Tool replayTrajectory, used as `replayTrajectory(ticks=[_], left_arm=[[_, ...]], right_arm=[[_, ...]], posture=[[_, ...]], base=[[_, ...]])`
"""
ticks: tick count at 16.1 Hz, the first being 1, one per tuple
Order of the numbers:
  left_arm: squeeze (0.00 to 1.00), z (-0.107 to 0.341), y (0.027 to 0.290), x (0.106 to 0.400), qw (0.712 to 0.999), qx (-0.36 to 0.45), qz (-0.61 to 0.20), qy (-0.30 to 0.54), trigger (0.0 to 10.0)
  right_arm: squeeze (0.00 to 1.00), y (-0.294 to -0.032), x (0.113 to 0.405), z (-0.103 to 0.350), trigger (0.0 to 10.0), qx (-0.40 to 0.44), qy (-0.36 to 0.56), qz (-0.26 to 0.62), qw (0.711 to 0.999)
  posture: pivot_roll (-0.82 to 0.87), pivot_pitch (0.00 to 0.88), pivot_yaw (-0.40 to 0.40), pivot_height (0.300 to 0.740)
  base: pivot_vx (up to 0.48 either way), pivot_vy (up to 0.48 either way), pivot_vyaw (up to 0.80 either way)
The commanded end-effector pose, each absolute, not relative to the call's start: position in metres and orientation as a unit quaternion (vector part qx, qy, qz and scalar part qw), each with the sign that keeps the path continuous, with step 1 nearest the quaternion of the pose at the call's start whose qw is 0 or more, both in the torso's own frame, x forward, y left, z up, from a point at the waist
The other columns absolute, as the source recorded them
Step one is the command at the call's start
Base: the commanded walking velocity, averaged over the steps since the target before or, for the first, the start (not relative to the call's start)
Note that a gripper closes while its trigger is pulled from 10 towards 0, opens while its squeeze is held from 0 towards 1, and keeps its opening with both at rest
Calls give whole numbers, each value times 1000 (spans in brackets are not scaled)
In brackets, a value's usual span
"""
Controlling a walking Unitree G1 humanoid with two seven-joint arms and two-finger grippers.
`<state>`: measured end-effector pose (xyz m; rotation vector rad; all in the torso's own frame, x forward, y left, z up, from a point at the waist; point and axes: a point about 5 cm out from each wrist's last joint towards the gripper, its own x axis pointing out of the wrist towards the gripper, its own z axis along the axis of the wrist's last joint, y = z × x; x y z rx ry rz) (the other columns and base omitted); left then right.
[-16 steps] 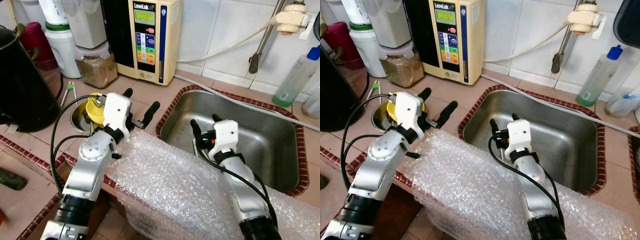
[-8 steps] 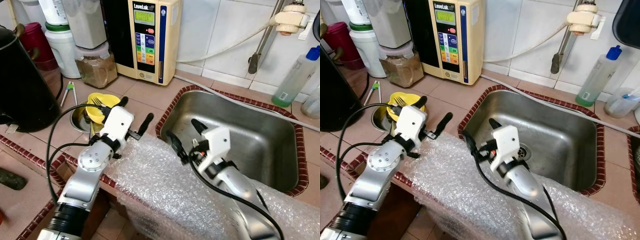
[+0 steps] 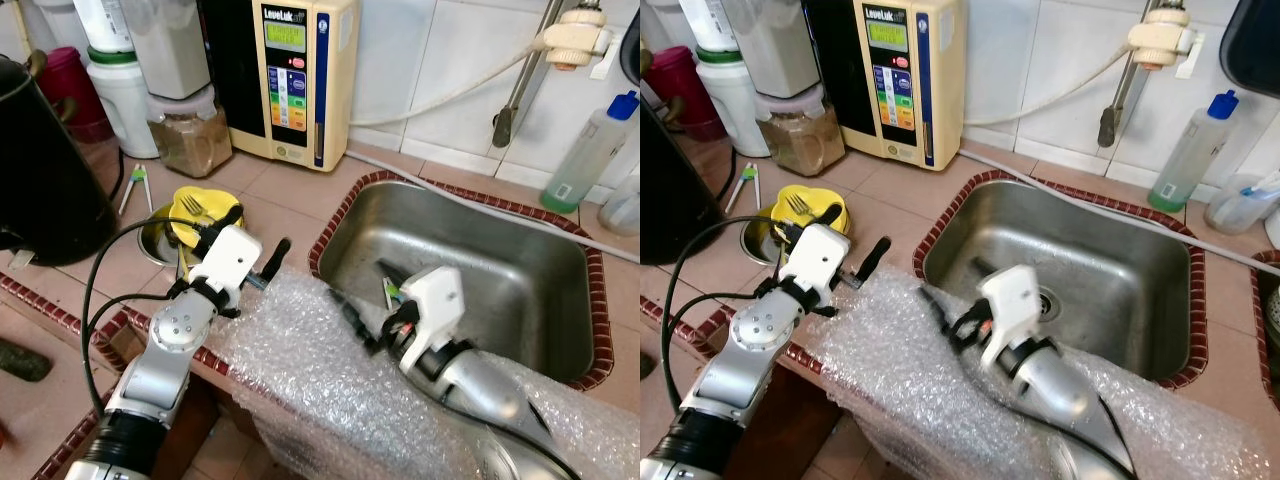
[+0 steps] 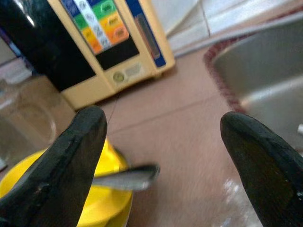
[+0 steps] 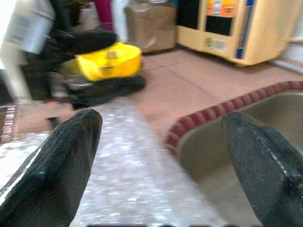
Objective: Kitchen organization
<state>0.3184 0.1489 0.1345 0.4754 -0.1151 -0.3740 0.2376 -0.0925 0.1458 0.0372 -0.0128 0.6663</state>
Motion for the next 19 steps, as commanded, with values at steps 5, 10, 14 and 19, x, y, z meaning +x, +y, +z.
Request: replayTrajectory(ticks=[5, 10, 14, 19], left_arm=[[0, 123, 161, 323, 956, 246, -159, -30, 10000], [0, 124, 163, 328, 960, 229, -156, -35, 0], [0, 123, 162, 330, 957, 234, -166, -36, 0], [0, 119, 159, 329, 955, 238, -172, -39, 0]], right_arm=[[0, -92, 233, 151, 10000, 13, -5, 337, 941], [0, -86, 232, 150, 10000, 7, -4, 343, 939], [0, -82, 229, 150, 10000, 20, -2, 363, 932], [0, -80, 225, 150, 10000, 28, -3, 372, 928]], posture=[[2, 48, 9, 740], [3, 48, 9, 740], [1, 47, 17, 740], [-1, 47, 21, 740]], base=[[0, 0, 0], [0, 0, 0], [0, 0, 0], [0, 0, 0]])
